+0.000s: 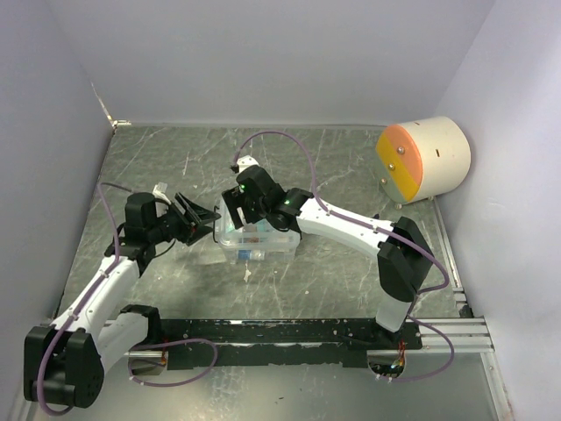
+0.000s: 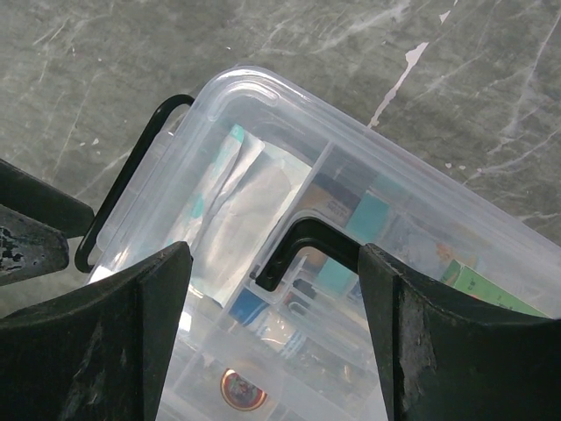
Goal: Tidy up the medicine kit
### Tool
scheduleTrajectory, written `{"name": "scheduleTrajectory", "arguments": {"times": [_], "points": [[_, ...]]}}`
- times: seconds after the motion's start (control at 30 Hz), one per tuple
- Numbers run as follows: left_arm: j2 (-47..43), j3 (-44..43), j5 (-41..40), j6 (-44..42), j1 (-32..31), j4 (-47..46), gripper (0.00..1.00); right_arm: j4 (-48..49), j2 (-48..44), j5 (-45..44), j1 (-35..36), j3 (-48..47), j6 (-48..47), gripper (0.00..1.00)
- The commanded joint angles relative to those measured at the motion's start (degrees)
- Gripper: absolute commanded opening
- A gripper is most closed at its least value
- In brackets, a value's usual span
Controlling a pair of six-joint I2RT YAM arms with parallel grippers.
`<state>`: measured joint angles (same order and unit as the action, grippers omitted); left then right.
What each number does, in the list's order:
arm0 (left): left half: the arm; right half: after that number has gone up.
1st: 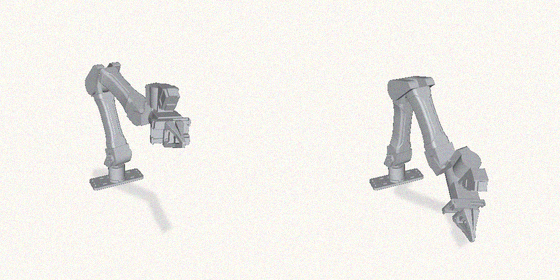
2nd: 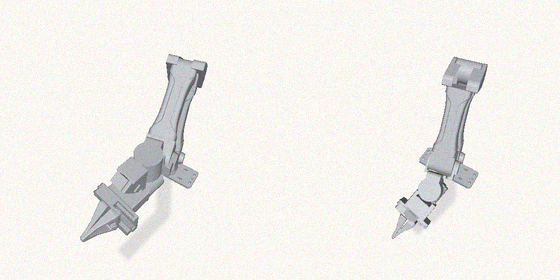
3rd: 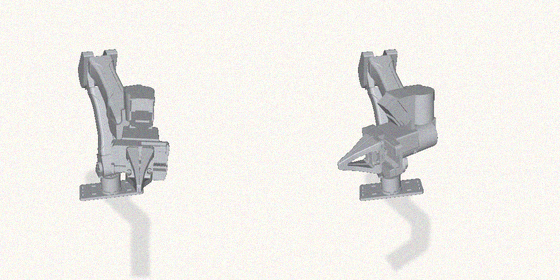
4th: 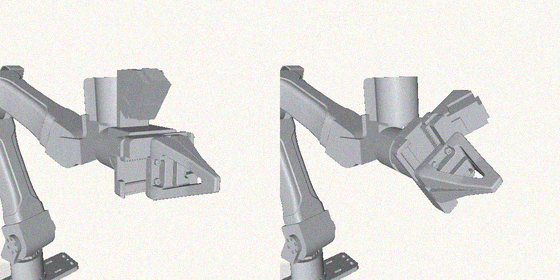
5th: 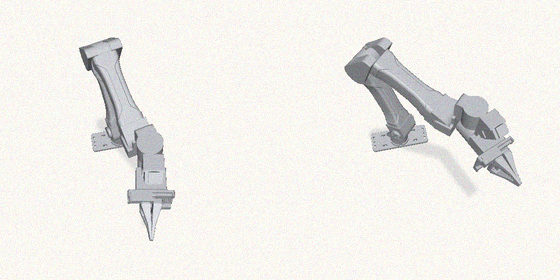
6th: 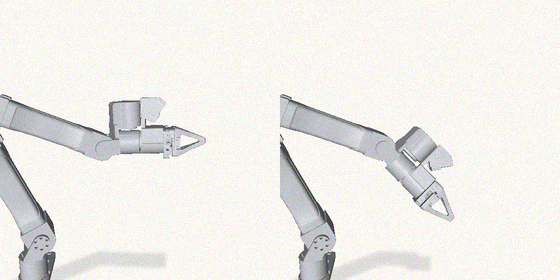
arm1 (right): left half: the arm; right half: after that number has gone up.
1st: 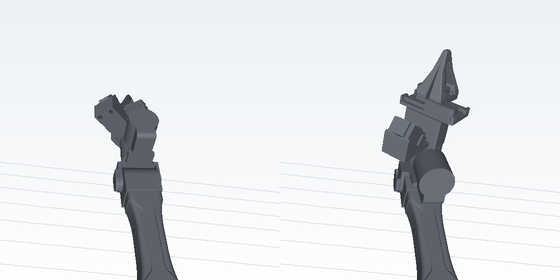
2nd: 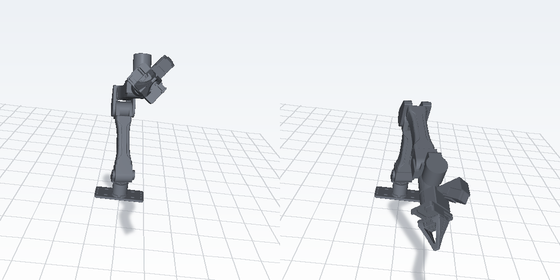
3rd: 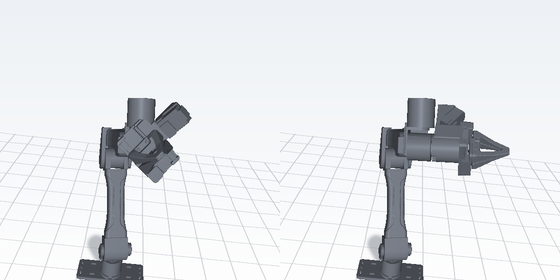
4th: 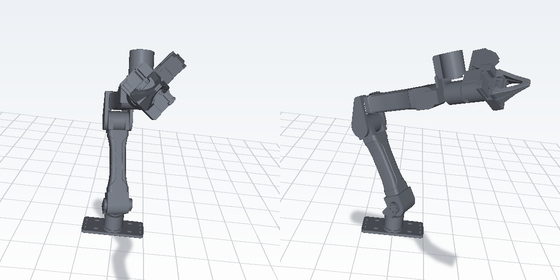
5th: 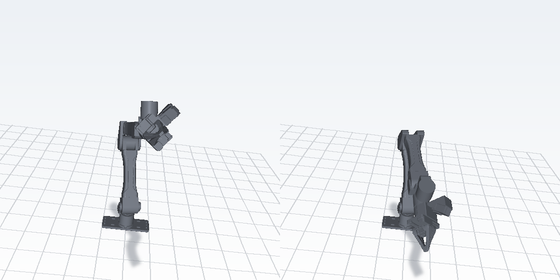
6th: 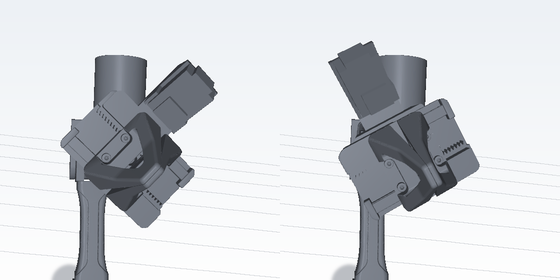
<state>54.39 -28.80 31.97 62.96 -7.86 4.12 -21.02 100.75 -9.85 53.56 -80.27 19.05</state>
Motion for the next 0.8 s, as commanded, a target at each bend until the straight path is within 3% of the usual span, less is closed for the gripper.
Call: {"name": "scheduleTrajectory", "arguments": {"times": [0.0, 0.47, 0.77], "points": [[1.2, -1.9, 0.4, -1.2, -2.3, -0.1, 0.7, -6.5, 4.9, 2.9, -0.4, 3.2, 2.4, 0.76], [4.4, -11.1, -8.2, -13.9, -5.3, 14.2, 0.51, -6.2, 5.1, 2.6, -0.5, 3.9, 3.5, 0.74], [5.6, -8.6, -3.0, -11.3, -6.1, 7.7, 0.41, -5.5, 5.1, 3.0, -0.5, 4.6, 4.0, 0.73]]}}
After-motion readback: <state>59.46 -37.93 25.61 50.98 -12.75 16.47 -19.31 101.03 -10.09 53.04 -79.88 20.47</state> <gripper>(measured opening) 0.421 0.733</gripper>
